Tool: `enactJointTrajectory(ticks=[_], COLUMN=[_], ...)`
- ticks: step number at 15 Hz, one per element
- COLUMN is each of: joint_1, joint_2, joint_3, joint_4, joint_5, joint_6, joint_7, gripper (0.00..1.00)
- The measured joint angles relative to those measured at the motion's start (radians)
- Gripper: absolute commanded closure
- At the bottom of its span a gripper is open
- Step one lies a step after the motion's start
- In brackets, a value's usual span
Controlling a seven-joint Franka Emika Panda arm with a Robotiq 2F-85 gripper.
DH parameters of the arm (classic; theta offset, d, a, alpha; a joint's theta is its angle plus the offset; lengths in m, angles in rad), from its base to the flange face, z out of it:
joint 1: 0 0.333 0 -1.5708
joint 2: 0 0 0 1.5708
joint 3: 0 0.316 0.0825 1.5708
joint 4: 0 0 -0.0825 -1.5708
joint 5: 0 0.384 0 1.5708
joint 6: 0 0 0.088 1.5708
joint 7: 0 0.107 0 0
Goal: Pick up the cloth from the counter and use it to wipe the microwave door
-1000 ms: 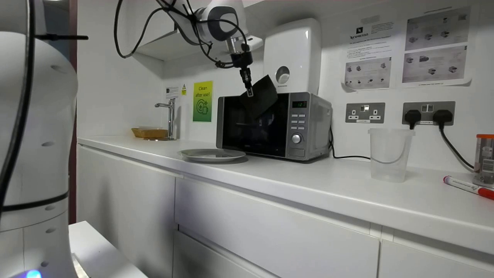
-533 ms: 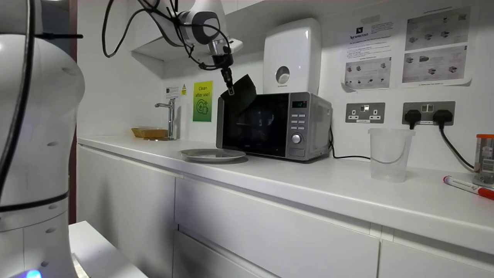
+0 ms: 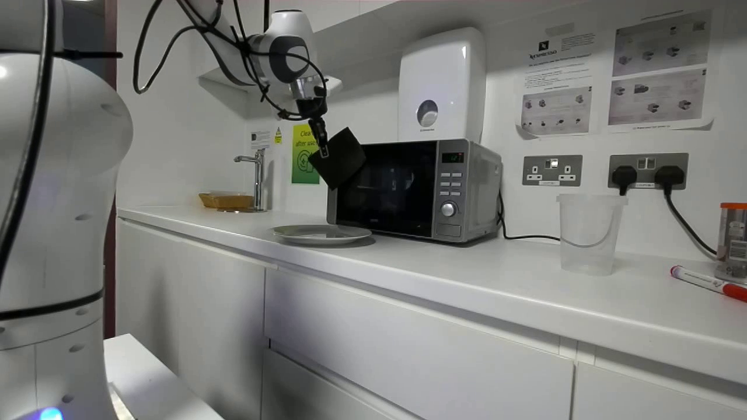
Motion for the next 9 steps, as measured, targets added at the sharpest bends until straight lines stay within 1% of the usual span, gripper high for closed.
enactJointTrajectory(ticks=[4,6,9], joint_1=[0.002,-0.015,-0.088], joint_2=[0.000,0.000,-0.002], joint_3=[0.009,0.015,0.050], joint_4=[-0.042,-0.070,-0.119], joint_5=[-0.047,-0.138,-0.333], joint_6=[0.014,0.071,0.205], joint_7=[-0.028,-0.024,0.036], gripper=[0.99,0.99,0.99])
